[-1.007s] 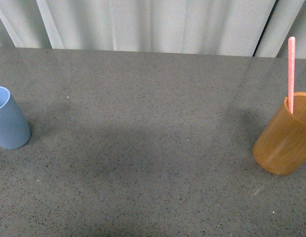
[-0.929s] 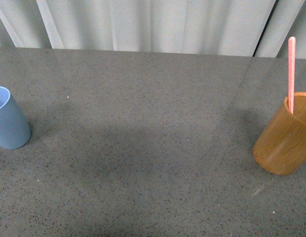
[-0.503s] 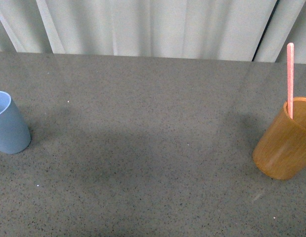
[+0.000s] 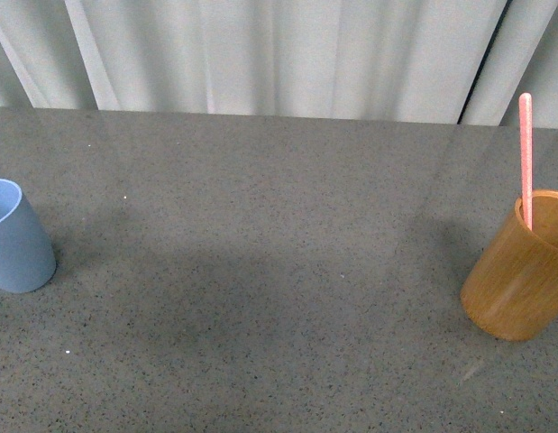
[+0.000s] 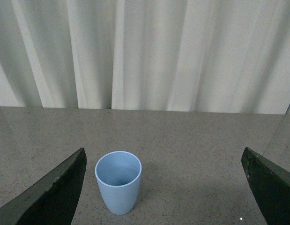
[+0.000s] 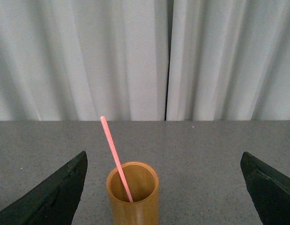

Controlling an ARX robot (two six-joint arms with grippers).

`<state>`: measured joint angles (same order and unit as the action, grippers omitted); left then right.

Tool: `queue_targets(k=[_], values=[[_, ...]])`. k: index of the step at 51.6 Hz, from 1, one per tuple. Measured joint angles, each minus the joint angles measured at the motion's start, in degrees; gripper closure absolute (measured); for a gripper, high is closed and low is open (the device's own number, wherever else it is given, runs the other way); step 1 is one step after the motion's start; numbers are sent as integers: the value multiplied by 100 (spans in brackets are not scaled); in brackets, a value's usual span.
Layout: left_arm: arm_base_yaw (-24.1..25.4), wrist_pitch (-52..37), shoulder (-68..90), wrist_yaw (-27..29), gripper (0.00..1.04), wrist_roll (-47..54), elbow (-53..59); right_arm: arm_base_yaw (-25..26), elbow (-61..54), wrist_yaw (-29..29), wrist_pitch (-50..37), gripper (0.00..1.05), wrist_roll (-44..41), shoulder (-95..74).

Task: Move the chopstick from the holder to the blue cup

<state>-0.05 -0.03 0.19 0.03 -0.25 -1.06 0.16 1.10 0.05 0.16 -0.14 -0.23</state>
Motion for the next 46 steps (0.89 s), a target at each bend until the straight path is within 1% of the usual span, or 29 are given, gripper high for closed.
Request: queue_targets(k=[46], values=[[0,0,0,0,7,0,0,0,0,0,0,10,0,0]])
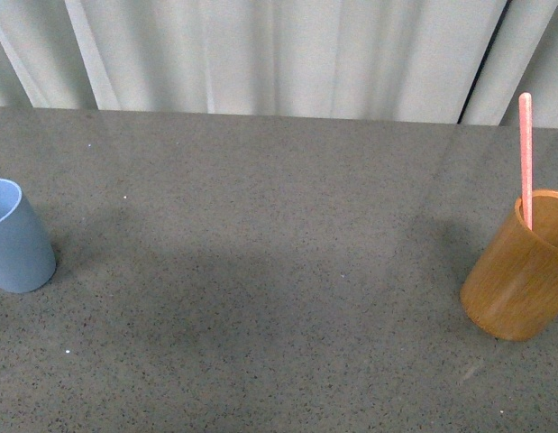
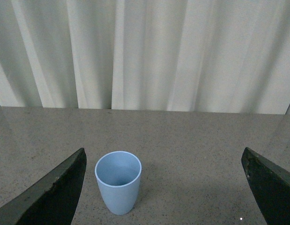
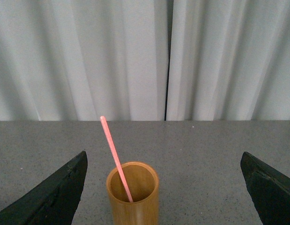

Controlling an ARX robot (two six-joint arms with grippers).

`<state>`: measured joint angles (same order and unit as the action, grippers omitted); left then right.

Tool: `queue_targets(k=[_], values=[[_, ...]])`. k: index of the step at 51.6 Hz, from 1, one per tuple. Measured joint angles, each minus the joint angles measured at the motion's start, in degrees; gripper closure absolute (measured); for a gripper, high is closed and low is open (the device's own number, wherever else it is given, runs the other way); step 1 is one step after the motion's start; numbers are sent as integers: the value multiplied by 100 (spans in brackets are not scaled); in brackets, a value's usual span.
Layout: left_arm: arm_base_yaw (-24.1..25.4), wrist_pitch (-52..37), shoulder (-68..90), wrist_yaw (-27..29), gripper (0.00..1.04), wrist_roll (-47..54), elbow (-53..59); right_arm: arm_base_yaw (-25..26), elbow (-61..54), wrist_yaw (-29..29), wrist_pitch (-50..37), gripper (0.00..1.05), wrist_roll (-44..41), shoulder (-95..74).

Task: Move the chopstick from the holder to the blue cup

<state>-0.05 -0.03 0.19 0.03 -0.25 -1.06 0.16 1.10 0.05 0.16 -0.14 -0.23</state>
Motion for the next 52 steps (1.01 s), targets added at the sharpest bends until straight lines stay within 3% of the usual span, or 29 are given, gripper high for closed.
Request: queue_targets(k=[14,16,19,21,33,42,52], values=[[0,0,0,0,7,0,0,0,0,0,0,10,0,0],[-90,157,103,293,7,-96,-44,0,0,0,0,10,0,0],[-245,848,734,1287,7,-564,-369,0,0,0,0,10,0,-2],[-203,863,1226,1528,7,-745,-505,0,0,-4,0,10,0,-2],[605,-343,4610,896,7,-931,-1934,0,0,2,0,10,0,-2],[745,291,7512,938,7,-881,-3790,0,0,0,0,10,0,-2],[741,378,9066,1158,7,-772,-4616,0,0,0,0,10,0,0]])
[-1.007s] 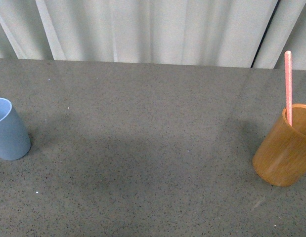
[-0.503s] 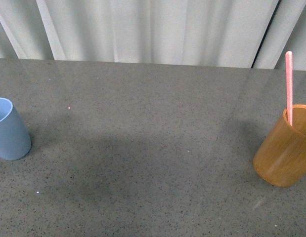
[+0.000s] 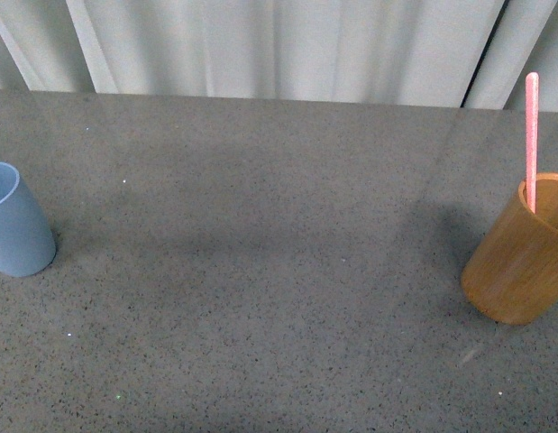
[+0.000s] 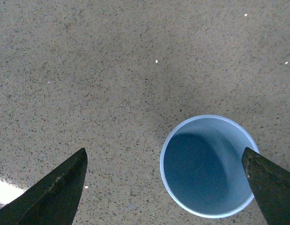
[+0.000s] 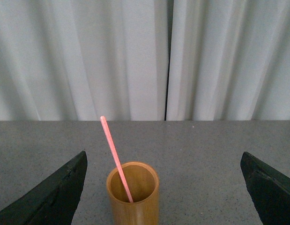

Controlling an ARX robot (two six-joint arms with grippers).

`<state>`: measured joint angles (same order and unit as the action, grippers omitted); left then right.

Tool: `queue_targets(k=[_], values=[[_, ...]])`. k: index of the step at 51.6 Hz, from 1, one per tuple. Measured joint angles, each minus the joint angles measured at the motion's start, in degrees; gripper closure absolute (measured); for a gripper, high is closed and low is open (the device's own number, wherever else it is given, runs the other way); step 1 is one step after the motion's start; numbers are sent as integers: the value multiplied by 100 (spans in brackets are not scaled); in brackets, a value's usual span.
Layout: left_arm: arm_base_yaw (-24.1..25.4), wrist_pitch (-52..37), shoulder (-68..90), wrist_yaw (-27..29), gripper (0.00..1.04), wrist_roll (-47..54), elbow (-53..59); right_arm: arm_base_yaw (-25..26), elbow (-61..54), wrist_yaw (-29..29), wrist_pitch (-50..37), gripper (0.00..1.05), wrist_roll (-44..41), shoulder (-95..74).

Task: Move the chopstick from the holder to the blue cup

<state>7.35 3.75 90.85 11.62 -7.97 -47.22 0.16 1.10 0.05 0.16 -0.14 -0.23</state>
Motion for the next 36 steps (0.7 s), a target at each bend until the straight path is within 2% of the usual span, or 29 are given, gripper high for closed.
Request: queue_targets(k=[9,20,36], values=[[13,-122,444,192,7,90,-103,0,0,0,0,10,0,0],[39,-186,669,177,7,79,-105,0,0,0,0,10,0,0],[-197,-376,1285,402,7,-76,-74,0,0,0,0,10,0,0]])
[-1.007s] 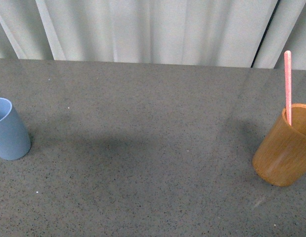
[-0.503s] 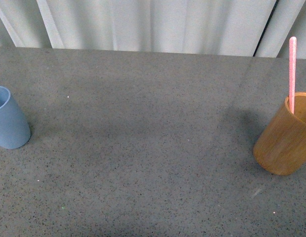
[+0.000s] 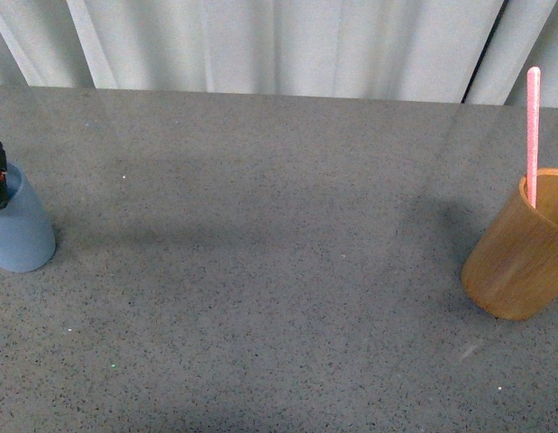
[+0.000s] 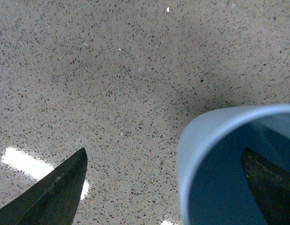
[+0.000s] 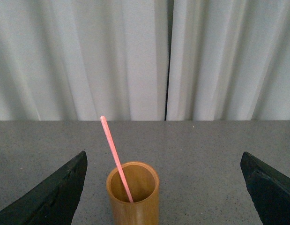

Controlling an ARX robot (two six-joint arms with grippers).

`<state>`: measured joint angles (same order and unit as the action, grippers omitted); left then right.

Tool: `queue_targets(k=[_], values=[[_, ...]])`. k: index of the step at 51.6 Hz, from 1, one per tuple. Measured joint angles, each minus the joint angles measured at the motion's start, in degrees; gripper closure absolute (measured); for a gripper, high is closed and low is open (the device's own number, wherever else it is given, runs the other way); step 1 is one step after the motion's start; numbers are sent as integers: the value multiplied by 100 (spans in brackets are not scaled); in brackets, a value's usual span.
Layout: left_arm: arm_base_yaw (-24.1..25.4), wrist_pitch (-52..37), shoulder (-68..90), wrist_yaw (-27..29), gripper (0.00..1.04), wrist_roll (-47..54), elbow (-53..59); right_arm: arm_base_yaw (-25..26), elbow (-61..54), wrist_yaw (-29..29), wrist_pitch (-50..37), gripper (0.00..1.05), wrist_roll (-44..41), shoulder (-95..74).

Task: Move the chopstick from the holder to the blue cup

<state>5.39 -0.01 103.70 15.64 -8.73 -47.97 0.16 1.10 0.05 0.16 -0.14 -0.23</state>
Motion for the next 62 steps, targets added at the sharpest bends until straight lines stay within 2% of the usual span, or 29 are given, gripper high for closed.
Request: queue_targets(k=[3,5,25,29,36,41,53,62], values=[[-46,-85,153,109,7,-13,-9,0,0,0,0,10,0,0],[-66,-98,205,151,11,-17,-26,0,0,0,0,10,0,0],[-334,133,72,-345,90,-201,-197,0,0,0,0,10,0,0],[-391,256,-11,-444,101,-234,-192,0,0,0,0,10,0,0],[-575,439,-291,-577,101,-317,-146,0,0,0,0,10,0,-2],[-968,750,-820,-741,101,-444,-114,0,0,0,0,10,0,-2],[-2658,1027,-1521,-706,101,-1086,-109,0,0,0,0,10,0,0],[-3475,846,-986,-439,101,-1320,-109,0,0,0,0,10,0,0]])
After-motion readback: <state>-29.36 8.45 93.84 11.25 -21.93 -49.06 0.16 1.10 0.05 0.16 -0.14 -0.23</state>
